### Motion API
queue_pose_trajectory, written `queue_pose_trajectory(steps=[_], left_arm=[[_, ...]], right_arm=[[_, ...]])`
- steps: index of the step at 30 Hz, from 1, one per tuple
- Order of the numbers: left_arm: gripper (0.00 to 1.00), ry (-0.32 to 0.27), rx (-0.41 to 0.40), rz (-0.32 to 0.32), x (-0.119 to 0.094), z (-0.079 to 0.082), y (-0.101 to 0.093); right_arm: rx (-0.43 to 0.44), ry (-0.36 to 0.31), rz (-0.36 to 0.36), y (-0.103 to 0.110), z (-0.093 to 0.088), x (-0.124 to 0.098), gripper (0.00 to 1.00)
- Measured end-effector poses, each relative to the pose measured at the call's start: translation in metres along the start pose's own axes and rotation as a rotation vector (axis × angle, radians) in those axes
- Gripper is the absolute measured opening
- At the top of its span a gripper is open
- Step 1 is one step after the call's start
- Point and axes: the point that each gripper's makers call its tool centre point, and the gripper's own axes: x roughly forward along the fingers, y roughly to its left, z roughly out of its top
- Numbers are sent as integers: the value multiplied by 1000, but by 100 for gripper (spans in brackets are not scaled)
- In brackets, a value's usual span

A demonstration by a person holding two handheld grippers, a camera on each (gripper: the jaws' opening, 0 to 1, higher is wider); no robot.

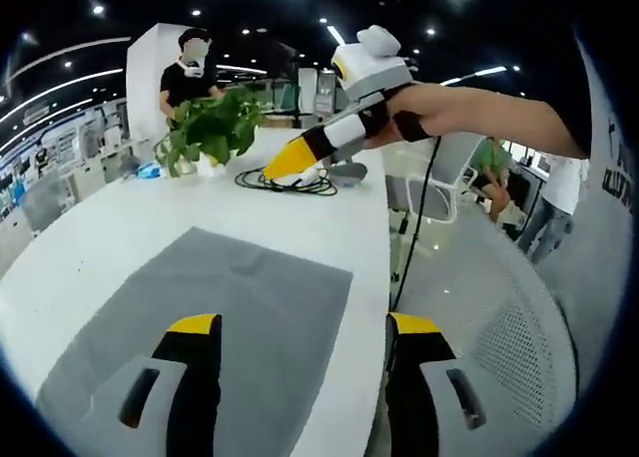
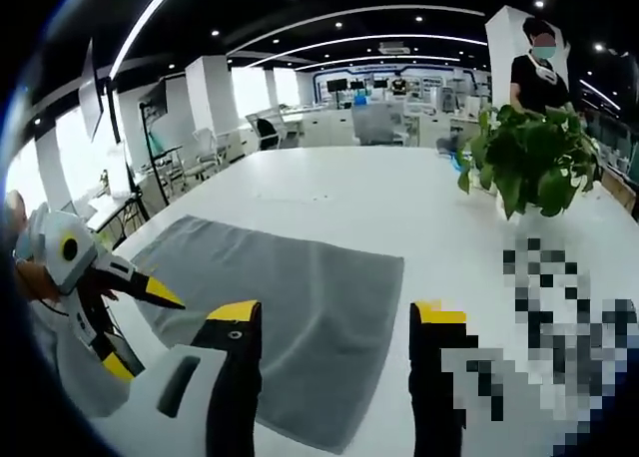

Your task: Fold the towel on the table until its edges align and the towel forms a compact rectangular stack.

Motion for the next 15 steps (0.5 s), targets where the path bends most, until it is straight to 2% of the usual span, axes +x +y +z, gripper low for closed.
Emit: queue_pose_trajectory(steps=[2, 6, 9, 11, 15], left_arm=[[69, 11, 41, -1, 7, 6, -2], [68, -23, 31, -46, 20, 22, -14], [67, -16, 58, -75, 29, 27, -22], [65, -41, 44, -96, 34, 35, -27], [64, -49, 49, -108, 43, 43, -32]], right_arm=[[-5, 0, -2, -5, 1, 0, 58], [-14, 4, -1, -9, 3, 1, 58], [-22, 7, 2, -12, 4, 1, 58], [-27, -2, 14, -13, 7, 1, 57], [-42, 6, 29, -15, 10, 5, 56]])
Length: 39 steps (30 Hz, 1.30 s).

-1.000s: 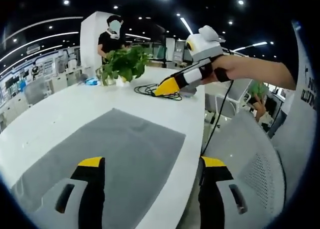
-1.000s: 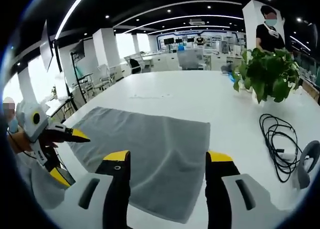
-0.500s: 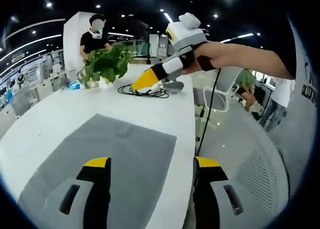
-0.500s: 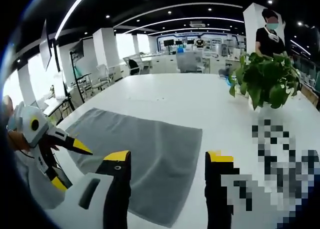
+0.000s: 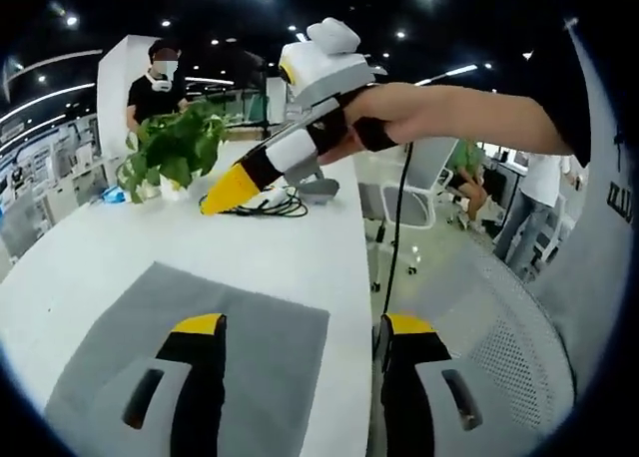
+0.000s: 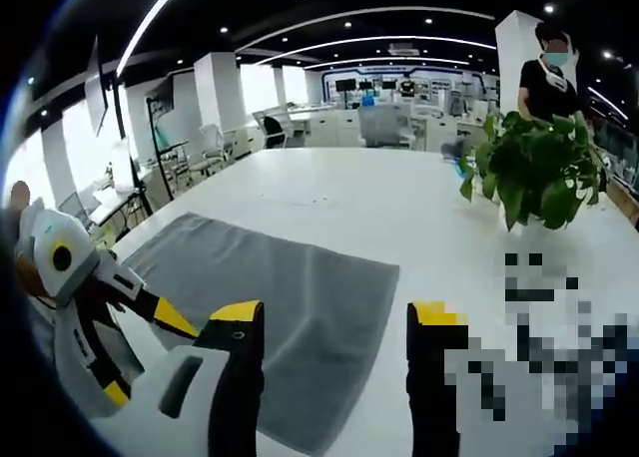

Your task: Fold the towel on the table until its edges align and the towel forms a compact rectangular stack.

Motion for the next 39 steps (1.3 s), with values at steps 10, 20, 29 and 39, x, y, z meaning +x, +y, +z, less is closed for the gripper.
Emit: queue_pose_trajectory(steps=[10, 20, 29, 39], left_arm=[[60, 39, -14, -11, 30, -10, -2], [58, 104, 32, 3, 57, -23, 3], [54, 108, -46, -25, 83, -29, 4], [50, 157, -75, -41, 98, -43, -3]], right_arm=[[-11, -11, 27, -11, 11, 11, 54], [-42, -7, 63, -18, 24, 33, 52], [-56, 29, 68, -42, 15, 56, 50], [-43, 51, 91, -49, 6, 87, 48]])
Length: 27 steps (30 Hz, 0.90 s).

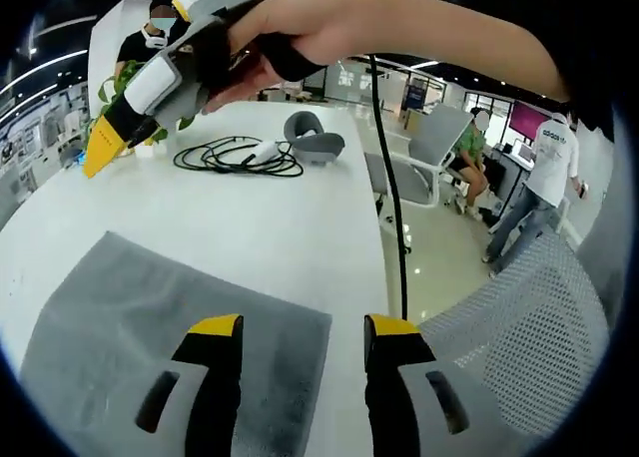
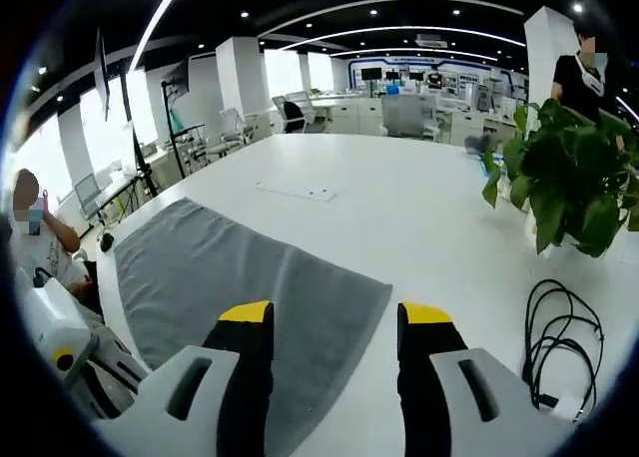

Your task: Fold the towel on the table until its edges align and the towel forms a compact rectangular stack.

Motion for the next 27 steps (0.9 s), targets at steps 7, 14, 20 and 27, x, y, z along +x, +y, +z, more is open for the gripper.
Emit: queue_pose_trajectory(steps=[7, 14, 20, 27], left_arm=[[49, 7, -16, -16, 14, -4, -4], [47, 13, -35, -18, 22, -8, -5], [45, 19, -31, -1, 24, -9, -4], [43, 42, 89, 1, 28, -16, -11]], right_arm=[[1, 20, 12, -1, -5, 19, 47], [7, 31, 15, -7, -7, 37, 45], [11, 44, 23, -8, -10, 53, 44], [7, 58, 50, -3, -11, 72, 43]])
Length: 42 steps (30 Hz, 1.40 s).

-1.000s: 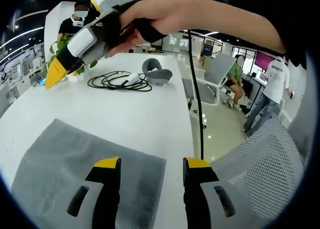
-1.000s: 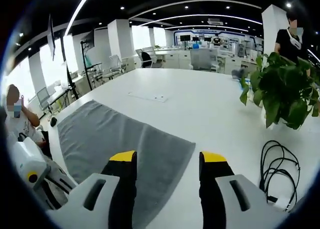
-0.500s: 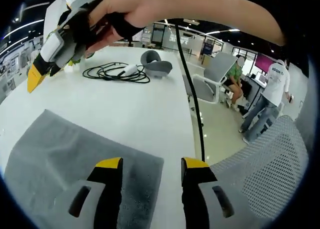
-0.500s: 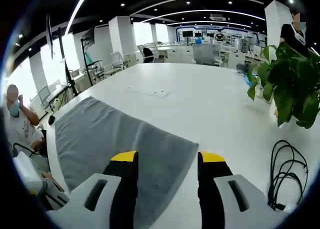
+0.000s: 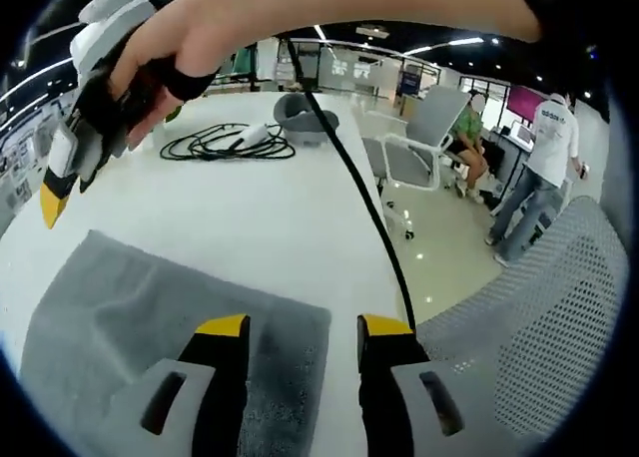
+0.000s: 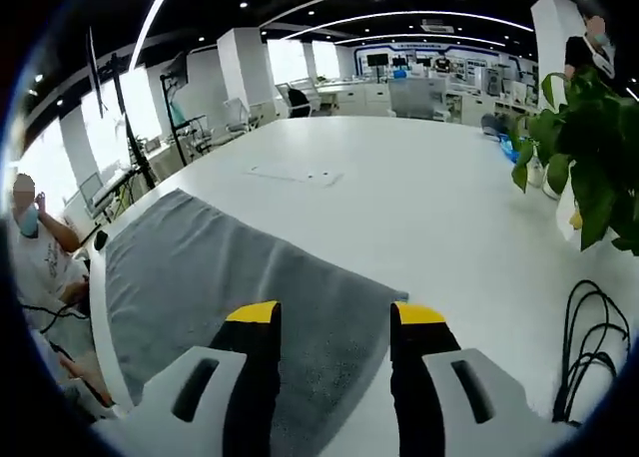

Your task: Fold the towel on the table until its edges align and the towel forms a compact rectangular stack.

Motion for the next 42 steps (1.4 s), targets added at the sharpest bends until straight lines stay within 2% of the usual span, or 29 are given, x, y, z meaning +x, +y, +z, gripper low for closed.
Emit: queue_pose_trajectory(steps=[6, 9, 16, 20, 26, 29, 36, 42], left_arm=[[38, 7, 18, -6, 0, 0, -1], [37, 24, 28, -4, 1, -6, -1], [34, 41, 67, -18, 4, -10, -7], [33, 50, 95, -26, 8, -12, -11], [28, 52, 94, -25, 11, -14, -10], [27, 42, 83, -25, 13, -13, -9], [17, -1, 67, 19, 15, -12, 0], [13, -1, 60, 43, 14, -13, 1]], right_arm=[[-1, 19, 4, -5, -6, 12, 42], [40, 26, 17, -8, -12, 13, 41], [70, 45, -15, -21, -19, 14, 39], [77, 52, -23, -22, -24, 16, 38], [76, 67, -9, -18, -26, 19, 37], [72, 66, -6, -19, -24, 23, 37], [69, 64, -4, -21, -23, 28, 36], [75, 78, 3, -20, -27, 30, 35]])
